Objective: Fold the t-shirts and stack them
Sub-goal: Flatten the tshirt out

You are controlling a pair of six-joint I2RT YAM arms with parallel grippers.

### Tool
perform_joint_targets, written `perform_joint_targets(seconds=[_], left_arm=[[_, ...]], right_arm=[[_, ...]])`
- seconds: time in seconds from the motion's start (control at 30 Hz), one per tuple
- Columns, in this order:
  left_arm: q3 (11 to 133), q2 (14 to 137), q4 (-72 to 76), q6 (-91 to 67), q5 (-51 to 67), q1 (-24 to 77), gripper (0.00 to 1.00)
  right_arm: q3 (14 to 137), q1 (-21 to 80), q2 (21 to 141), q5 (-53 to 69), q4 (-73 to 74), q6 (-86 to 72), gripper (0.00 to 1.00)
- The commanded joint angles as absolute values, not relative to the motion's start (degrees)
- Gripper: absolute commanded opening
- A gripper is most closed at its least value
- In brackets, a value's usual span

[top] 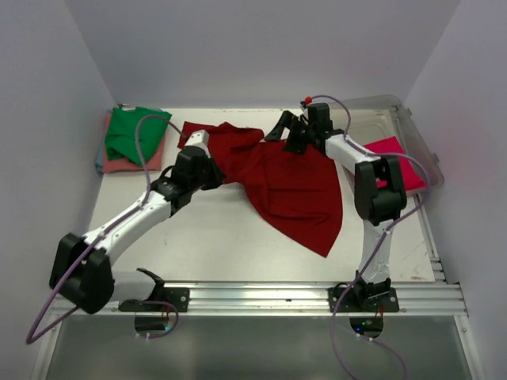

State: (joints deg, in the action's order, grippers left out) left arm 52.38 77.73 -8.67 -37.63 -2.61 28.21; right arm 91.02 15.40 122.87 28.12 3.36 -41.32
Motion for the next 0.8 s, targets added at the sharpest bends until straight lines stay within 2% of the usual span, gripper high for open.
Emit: perform_joint_targets(seconds=[0.0,0.17,0.27,0.53,0.77], left_arm=[[49.76,66.12,-19.30,-39.55,-7.98,28.39,0.00],[47.55,51.80,-29.07,-42.62,-9.23,28.39,0.00],[48.51,47.13,-37.24,-44.29,-10.28,28.39,0.00],[51.94,40.79,-58.59,-54.29,-6.08,28.39,0.00],[51.68,34.20,-68.28,-58.10,-0.27,28.39,0.00]], right_arm=[[86.43,17.92,109.35,14.88,17.45,-28.06,0.99],[75.96,21.44,98.46,1.77,24.16,-25.31,0.99],[69.72,23.55,96.07,-4.02,29.69,-27.14,0.99],[59.77,31.46,84.75,-16.50,43.23,-34.27,0.99],[56.95,34.28,76.13,-19.60,51.85,-38.49,0.99]])
